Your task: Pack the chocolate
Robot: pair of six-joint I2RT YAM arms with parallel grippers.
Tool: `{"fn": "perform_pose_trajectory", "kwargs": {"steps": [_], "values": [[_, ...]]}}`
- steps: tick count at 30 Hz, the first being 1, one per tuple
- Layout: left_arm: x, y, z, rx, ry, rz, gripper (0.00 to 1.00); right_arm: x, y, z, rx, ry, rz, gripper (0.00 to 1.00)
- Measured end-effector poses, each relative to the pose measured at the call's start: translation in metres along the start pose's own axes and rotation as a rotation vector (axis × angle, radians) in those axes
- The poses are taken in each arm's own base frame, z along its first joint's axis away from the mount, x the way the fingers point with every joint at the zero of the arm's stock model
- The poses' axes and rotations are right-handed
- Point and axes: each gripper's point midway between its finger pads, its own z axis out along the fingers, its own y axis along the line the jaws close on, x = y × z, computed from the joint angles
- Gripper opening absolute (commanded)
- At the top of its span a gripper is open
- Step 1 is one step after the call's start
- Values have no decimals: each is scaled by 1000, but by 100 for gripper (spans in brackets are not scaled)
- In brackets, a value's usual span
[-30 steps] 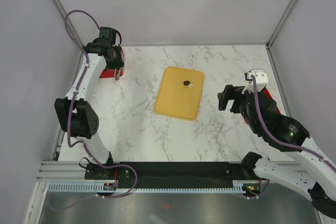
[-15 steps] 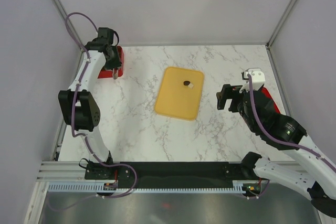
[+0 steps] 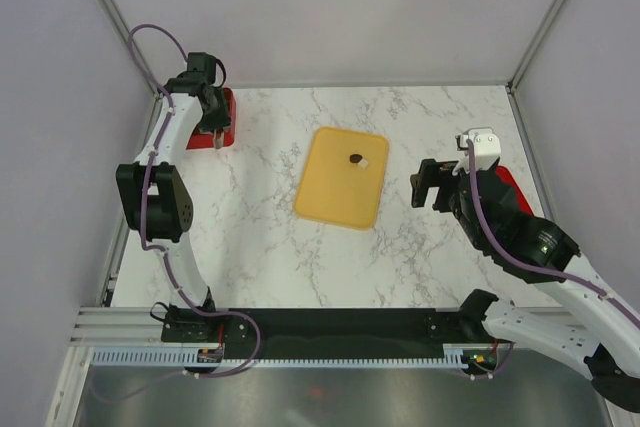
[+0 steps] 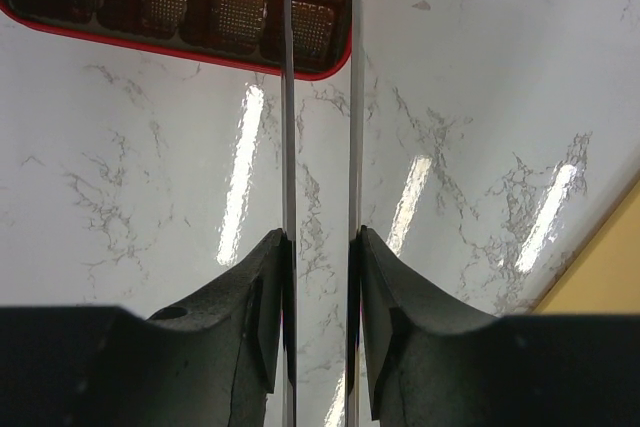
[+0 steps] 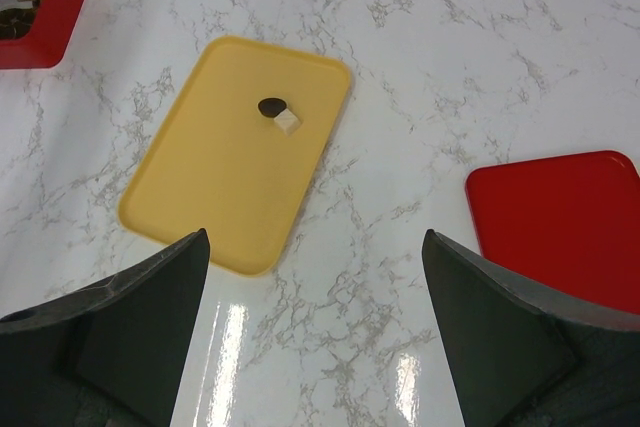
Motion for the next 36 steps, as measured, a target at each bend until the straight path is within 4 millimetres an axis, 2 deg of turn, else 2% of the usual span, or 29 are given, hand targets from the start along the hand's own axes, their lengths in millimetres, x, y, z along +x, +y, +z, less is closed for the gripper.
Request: {"fn": "perform_pose_trajectory", "kwargs": {"steps": [12, 19, 23, 26, 29, 32, 34, 36], "values": [[2, 2, 6, -11, 12, 2, 48, -1, -1, 2, 12, -3, -9, 96], [1, 2, 5, -9, 8, 4, 49, -1, -1, 2, 13, -5, -8, 96], [-1, -3, -2, 7, -6, 9, 49, -2, -2, 1, 12, -9, -5, 96], [-4, -16, -22, 35, -42, 28, 49, -2, -2, 0, 11, -11, -3, 96], [6, -54, -60, 110, -94, 98, 49, -2, -2, 0, 10, -10, 1, 96], [31, -115, -102, 229, -140, 226, 50, -2, -1, 0, 5, -7, 7, 96], [60, -164, -125, 323, -152, 336, 49, -1, 0, -1, 0, -4, 12, 96], [96, -204, -140, 402, -135, 436, 50, -1, 1, -2, -7, -3, 16, 96]]}}
